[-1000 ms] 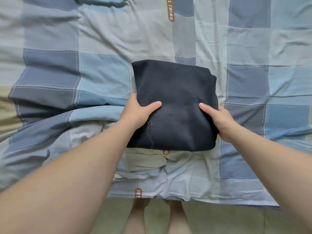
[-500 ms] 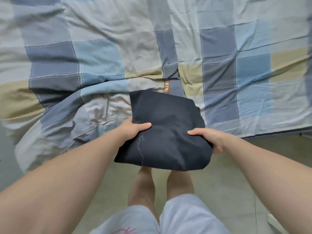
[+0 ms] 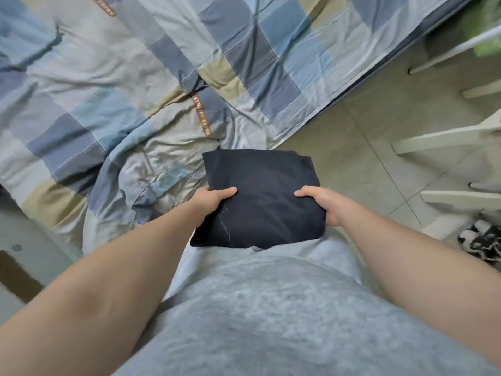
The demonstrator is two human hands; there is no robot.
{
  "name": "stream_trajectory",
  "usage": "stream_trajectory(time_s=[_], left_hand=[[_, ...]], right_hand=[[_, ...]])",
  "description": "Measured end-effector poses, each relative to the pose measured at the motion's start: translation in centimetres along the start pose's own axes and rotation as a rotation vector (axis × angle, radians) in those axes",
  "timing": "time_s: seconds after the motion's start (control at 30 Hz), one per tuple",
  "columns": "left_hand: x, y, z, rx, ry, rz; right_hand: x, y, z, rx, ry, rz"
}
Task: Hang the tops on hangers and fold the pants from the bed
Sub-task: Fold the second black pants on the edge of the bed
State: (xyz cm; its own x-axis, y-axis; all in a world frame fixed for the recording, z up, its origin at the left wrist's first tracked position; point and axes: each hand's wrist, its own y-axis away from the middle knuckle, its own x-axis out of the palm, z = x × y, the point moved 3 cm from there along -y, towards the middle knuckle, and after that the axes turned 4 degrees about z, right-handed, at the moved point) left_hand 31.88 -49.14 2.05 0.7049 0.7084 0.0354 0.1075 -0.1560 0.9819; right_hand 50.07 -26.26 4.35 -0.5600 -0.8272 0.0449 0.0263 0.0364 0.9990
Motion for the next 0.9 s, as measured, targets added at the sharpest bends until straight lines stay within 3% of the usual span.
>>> stream_trajectory(time_s=[0.37, 0.7, 0.9], left_hand=[[12.8, 8.8, -12.1, 0.439, -0.349, 0.046], [35.9, 16.7, -12.2, 0.775, -0.461, 0.214], [49.6, 19.6, -12.3, 0.893, -0.66, 0.32]], right_hand=[[-10.4, 12.1, -4.6, -0.503, -0.455, -0.076], [-29.3, 21.8, -14.1, -0.875, -0.554, -0.188], [-38.3, 25.3, -21.8, -0.939, -0.72, -0.305]])
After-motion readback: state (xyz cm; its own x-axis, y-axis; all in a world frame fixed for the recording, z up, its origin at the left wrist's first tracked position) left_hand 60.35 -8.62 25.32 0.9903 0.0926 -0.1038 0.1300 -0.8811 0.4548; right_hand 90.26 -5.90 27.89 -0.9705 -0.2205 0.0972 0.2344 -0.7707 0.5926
